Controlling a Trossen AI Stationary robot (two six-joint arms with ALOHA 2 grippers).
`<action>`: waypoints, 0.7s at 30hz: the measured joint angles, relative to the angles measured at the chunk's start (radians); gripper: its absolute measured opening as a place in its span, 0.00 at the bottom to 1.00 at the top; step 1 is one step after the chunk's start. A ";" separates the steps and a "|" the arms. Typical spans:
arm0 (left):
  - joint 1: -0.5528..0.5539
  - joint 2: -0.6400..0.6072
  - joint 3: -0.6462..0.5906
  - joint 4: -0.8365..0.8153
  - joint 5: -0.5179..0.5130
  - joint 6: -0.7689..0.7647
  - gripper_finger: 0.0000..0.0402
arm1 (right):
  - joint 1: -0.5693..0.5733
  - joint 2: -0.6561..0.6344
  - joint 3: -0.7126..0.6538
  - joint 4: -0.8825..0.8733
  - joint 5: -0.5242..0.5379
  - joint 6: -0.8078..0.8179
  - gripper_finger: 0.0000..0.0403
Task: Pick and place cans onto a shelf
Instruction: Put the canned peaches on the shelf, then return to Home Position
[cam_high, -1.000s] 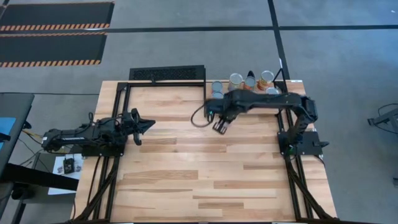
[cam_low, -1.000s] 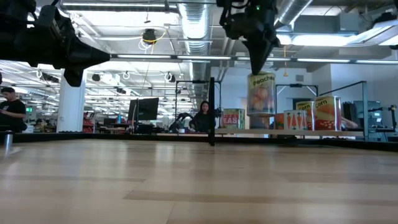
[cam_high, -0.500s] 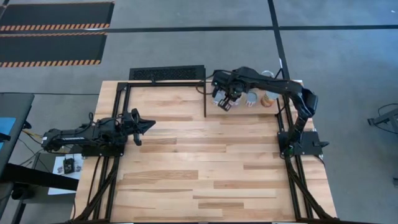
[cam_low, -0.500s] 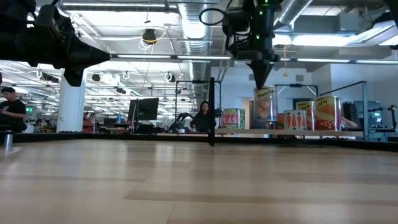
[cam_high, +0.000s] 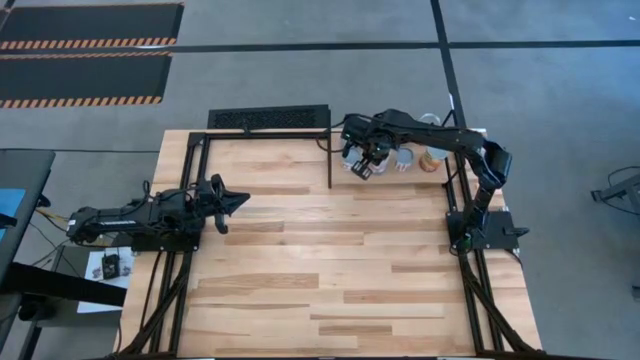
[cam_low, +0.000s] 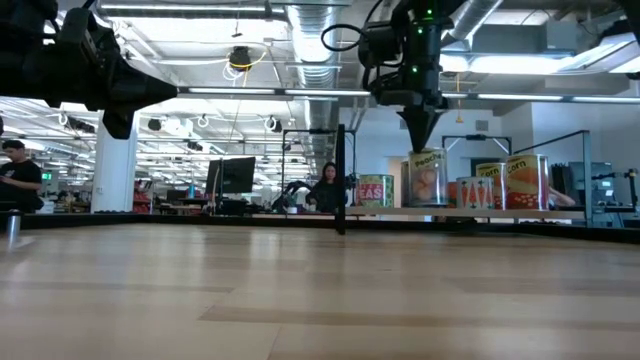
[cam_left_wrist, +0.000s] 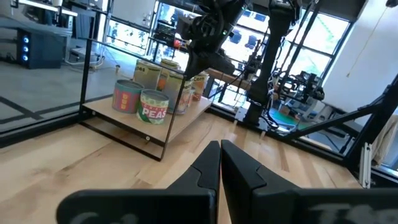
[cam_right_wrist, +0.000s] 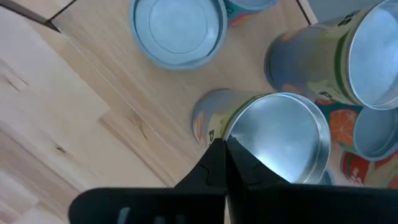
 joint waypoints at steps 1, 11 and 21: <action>0.000 0.000 0.000 0.000 0.000 0.000 0.00 | 0.000 0.000 -0.004 0.003 0.000 0.006 0.03; 0.000 0.000 0.000 0.001 -0.024 0.000 0.00 | 0.000 0.000 -0.011 0.010 0.003 0.023 0.20; 0.000 0.000 -0.001 0.004 -0.024 -0.005 0.00 | 0.043 0.000 0.070 -0.028 0.031 0.010 0.30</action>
